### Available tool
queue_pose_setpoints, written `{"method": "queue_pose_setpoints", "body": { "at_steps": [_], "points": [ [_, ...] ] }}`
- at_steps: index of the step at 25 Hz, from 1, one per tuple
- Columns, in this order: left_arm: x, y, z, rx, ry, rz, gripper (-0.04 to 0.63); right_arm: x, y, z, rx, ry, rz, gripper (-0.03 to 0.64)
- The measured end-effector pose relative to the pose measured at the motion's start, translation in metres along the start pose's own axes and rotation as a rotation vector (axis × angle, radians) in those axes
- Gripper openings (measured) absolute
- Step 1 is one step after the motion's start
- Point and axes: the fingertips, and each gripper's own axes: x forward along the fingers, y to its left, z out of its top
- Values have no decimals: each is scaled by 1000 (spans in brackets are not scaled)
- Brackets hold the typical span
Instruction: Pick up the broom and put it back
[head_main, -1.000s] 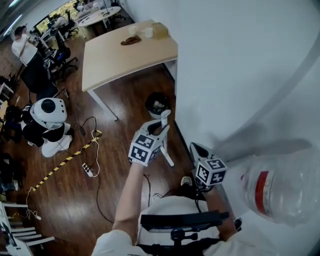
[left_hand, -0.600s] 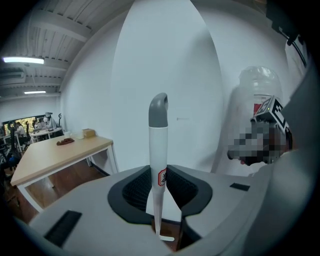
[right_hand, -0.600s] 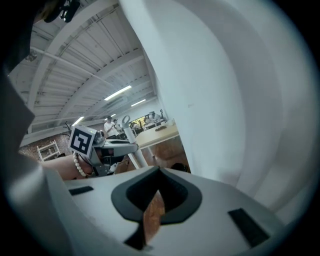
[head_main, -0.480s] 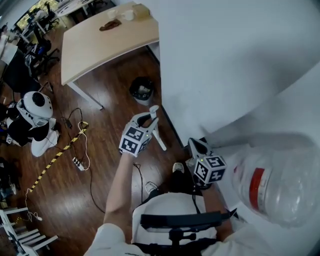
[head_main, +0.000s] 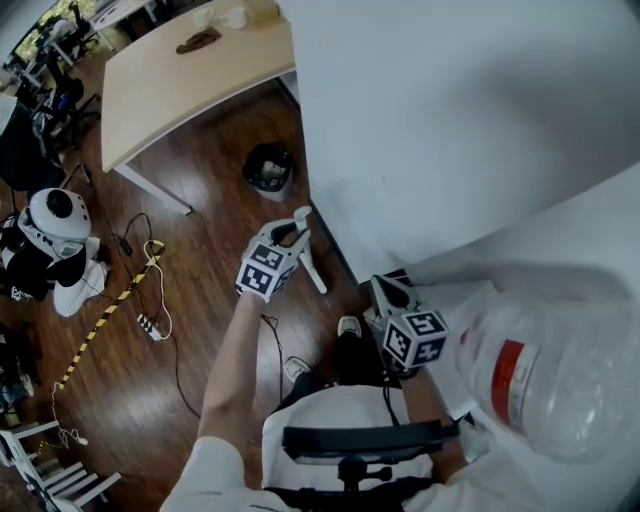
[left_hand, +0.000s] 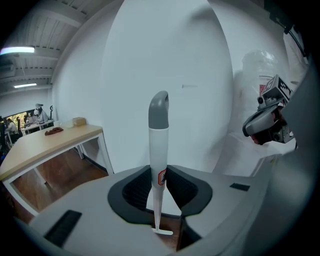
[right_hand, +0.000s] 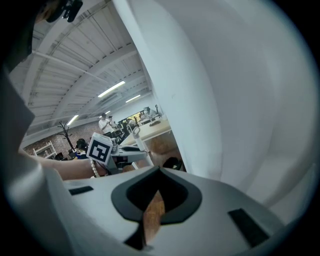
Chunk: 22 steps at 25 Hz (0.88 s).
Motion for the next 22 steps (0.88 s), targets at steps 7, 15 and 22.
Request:
{"method": "queue_pose_setpoints", "body": {
  "at_steps": [7,15,22],
  "points": [
    [24,2,-7,17,36,-15,98,7,-8,0,4,8,2,15],
    [49,12,-8,33,83,-29,98,23,-12,22,1,-26,5,15],
    [74,14,-16,53,134,-58,98,31,-18,29,3,-30,6,15]
  ]
}}
